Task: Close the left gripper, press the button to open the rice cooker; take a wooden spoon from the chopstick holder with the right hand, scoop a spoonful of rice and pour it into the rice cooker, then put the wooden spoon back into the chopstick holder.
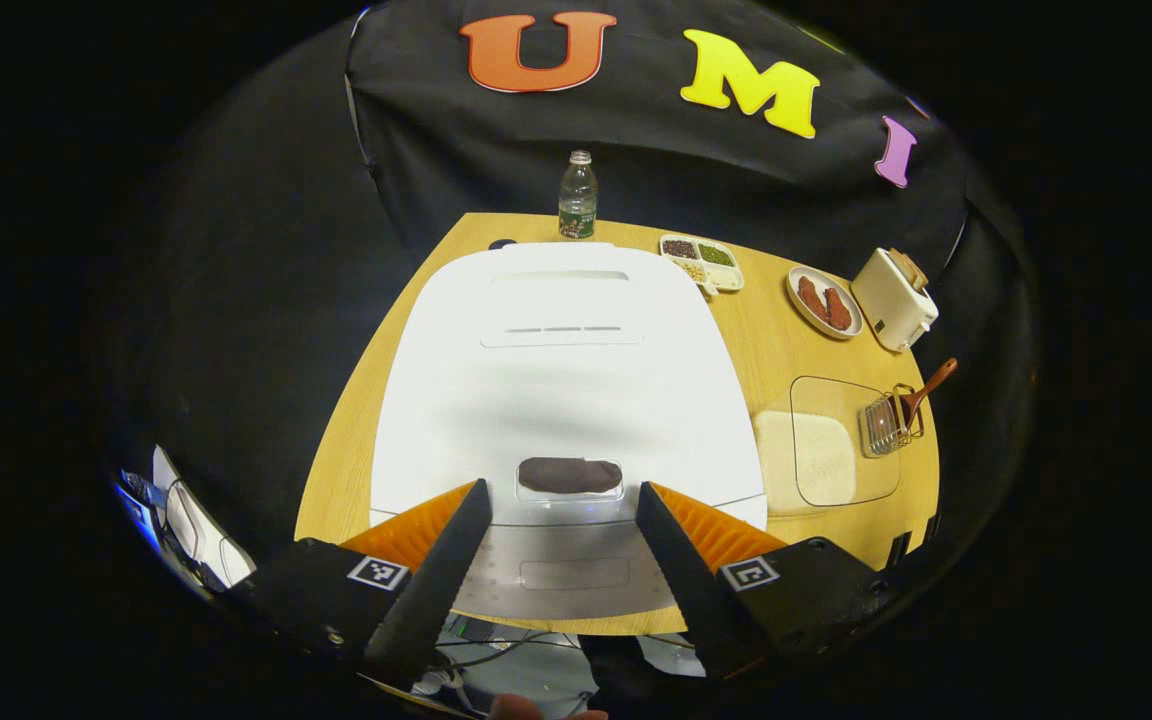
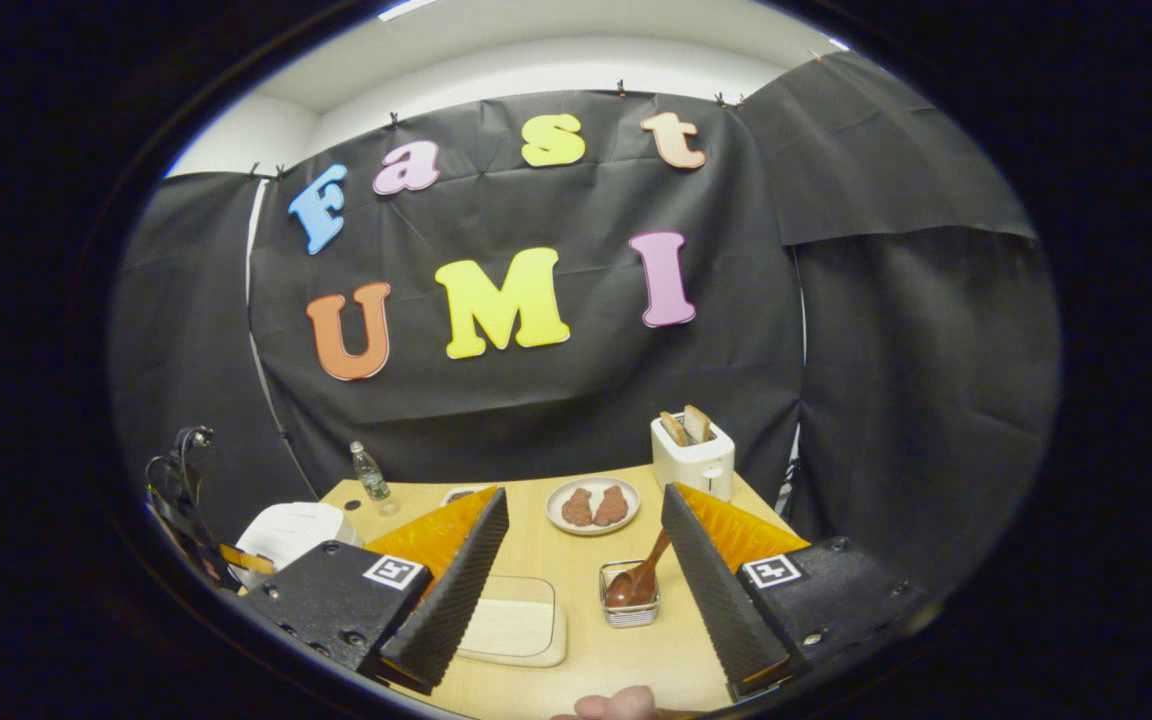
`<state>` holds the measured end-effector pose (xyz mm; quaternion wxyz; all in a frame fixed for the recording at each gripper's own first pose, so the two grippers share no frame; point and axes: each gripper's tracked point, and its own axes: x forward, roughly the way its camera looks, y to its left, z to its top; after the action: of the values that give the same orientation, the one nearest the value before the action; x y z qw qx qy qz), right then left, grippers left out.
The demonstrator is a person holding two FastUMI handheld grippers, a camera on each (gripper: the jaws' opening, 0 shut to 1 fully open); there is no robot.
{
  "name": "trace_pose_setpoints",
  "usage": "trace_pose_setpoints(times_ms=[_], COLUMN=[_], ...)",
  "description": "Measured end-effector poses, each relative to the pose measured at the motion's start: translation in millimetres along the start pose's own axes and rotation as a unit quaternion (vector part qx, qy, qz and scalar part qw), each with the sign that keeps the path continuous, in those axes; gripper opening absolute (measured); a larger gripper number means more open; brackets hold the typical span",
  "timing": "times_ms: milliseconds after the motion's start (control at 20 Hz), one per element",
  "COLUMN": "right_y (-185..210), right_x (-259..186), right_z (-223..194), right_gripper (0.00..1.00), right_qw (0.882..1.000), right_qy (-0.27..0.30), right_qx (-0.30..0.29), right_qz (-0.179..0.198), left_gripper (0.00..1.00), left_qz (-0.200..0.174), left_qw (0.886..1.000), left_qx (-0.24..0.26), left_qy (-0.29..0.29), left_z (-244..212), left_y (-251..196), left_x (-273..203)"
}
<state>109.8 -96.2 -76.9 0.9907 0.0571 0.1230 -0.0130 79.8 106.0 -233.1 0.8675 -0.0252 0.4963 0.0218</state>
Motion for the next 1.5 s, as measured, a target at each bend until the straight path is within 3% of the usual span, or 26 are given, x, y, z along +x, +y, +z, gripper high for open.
trace_pose_setpoints(times_ms=[150,250,500,550,600,900,1150,1250,1500], right_y=[6.9,14.0,21.8,19.9,18.3,17.1,39.7,52.8,69.1], right_x=[4.1,4.9,4.8,5.4,5.2,6.2,-15.7,-33.3,-79.9], right_z=[-12.1,-21.5,-11.6,-8.4,-6.6,0.6,21.2,31.8,58.1], right_gripper=[0.96,1.00,0.96,1.00,0.96,1.00,0.96,1.00,0.96], right_qw=[1.000,0.999,0.999,0.999,0.999,1.000,1.000,0.999,0.998], right_qy=[0.010,0.024,0.016,0.012,0.009,0.006,-0.017,-0.031,-0.061], right_qx=[0.007,0.013,0.009,0.005,0.004,0.009,-0.010,-0.017,-0.020], right_qz=[0.011,0.021,0.035,0.033,0.031,0.022,0.022,0.020,0.000], left_gripper=[1.00,1.00,0.98,0.98,0.98,0.95,0.95,0.95,0.94], left_qz=[-0.005,-0.003,0.007,0.008,0.003,-0.024,-0.068,-0.079,-0.093], left_qw=[1.000,1.000,1.000,1.000,0.999,0.993,0.972,0.957,0.918], left_qx=[0.002,-0.004,-0.008,-0.014,-0.021,-0.074,-0.070,-0.054,-0.015], left_qy=[-0.012,-0.014,-0.022,-0.026,-0.029,-0.083,-0.213,-0.274,-0.386], left_z=[-0.1,-0.2,4.8,5.9,6.7,24.9,70.7,87.8,105.3], left_y=[-1.1,0.6,-2.5,-2.8,-5.4,-12.2,-26.2,-31.8,-54.1], left_x=[-0.6,1.2,-1.0,-1.2,-2.7,-26.3,-100.6,-137.8,-212.0])
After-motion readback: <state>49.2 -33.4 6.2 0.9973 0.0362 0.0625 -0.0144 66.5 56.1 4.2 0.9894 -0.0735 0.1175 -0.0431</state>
